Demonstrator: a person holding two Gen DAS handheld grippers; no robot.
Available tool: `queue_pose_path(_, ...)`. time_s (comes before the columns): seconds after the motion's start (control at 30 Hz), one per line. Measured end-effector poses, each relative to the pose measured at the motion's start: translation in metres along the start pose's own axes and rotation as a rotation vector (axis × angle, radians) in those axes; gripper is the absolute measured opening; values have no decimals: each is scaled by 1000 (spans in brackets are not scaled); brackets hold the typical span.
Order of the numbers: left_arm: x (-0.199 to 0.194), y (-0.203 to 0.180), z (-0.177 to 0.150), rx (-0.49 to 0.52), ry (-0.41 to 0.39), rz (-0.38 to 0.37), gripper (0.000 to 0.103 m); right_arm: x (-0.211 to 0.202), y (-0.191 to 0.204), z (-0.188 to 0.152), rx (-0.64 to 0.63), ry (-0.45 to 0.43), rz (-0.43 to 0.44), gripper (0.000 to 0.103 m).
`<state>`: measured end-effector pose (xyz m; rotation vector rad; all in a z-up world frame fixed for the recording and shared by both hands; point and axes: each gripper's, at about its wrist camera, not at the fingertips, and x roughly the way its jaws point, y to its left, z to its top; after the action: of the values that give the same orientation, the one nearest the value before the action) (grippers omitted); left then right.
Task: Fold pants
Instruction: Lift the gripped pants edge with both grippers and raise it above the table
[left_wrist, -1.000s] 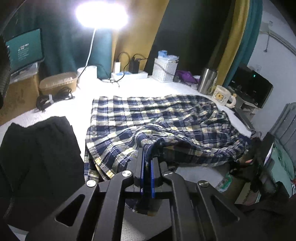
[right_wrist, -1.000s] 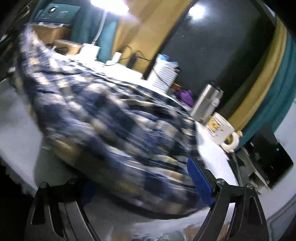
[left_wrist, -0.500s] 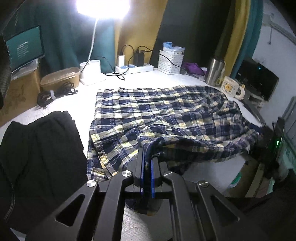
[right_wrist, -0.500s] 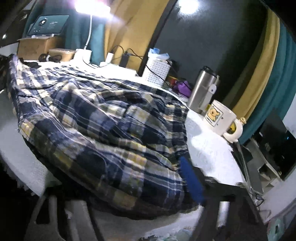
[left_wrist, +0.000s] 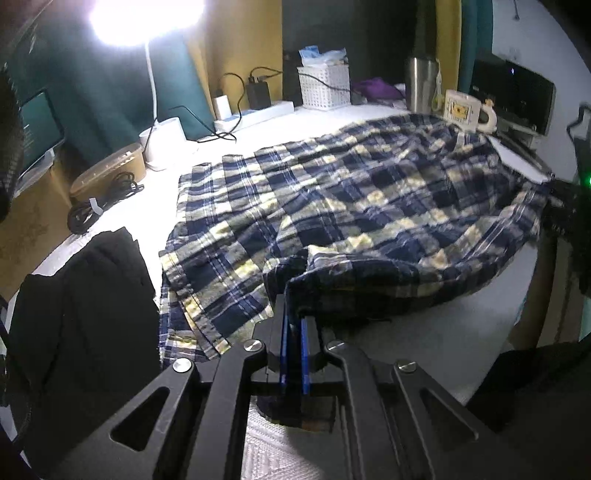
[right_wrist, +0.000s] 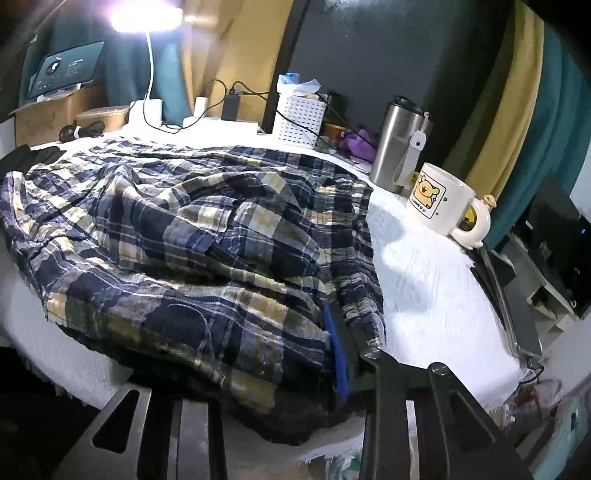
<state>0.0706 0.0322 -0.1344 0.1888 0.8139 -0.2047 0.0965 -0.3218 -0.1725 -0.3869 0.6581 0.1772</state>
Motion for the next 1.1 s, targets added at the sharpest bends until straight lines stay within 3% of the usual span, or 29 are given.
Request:
queue_pose_path(0.17,9,-1,-6,-2,31,-13,7,3,-3,1,22,7,12,33)
queue_pose_path(0.43,11,-4,-10,16,10,-9,8,6,-4,4,36,14,11,32)
queue_pose_path(0.6,7,-7,-9,44,6,-11,4,4,-3,4,56,18,7,24)
queue_pose_path(0.73,-2,-2,-6,-34,-15,-77,3,3,-2,5,59,21,-5,15)
queue_pose_path(1.1,-45,-2,2,-89,-94,-88,3,-29,-9,16,100,-41,-22,9)
